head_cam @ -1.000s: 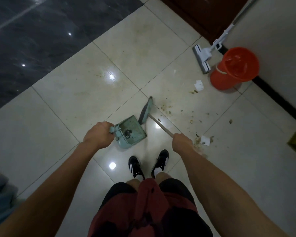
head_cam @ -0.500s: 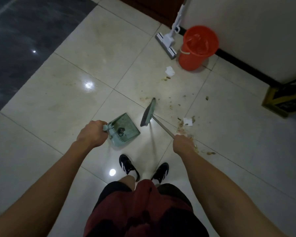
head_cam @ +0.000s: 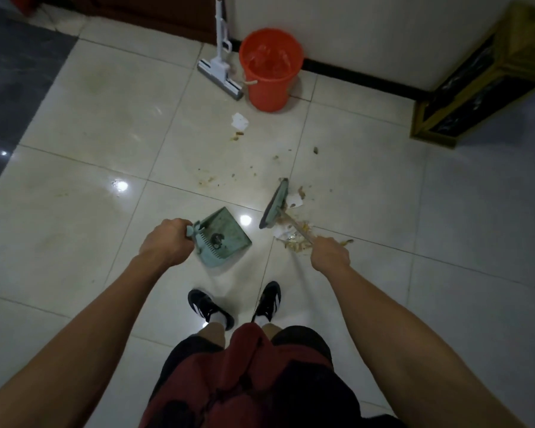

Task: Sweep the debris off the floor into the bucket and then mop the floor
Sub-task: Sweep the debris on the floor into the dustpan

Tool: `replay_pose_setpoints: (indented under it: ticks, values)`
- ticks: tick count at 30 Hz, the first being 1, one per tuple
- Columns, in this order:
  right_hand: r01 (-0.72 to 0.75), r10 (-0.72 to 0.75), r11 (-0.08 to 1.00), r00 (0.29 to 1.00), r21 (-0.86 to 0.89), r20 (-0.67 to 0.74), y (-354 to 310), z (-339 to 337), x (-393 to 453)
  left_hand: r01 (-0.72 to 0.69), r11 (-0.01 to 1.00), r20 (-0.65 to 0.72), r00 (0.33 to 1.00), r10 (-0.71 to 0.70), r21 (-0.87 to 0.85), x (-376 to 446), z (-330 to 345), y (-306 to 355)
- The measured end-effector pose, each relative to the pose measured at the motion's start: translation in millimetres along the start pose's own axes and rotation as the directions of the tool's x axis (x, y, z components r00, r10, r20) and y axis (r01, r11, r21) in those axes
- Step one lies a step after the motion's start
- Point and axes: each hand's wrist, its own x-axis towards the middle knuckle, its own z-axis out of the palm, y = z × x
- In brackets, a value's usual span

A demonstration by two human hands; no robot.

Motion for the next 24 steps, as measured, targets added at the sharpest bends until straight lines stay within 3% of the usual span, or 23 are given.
replay_pose_setpoints:
  ticks: [6,11,24]
  values:
    - [-0.04,0.042,0.994,0.999,0.106,-0.019,28.2,-3.3,-0.3,-0.058,0.998,0.006,0.998,0.058,0.029,1.8,0.2,42.0]
    - [0.006,0.002,0.985,0.999,0.173,-0.045,15.1,-9.9,8.1,-0.054,0.998,-0.005,0.999,0.054,0.023,2.8,-9.8,37.0]
    - [0.161,-0.159,0.978,0.987,0.129,-0.026,-140.6,-35.2,48.6,0.081,0.995,-0.05,0.995,-0.083,-0.051,40.1,-66.9,-66.9]
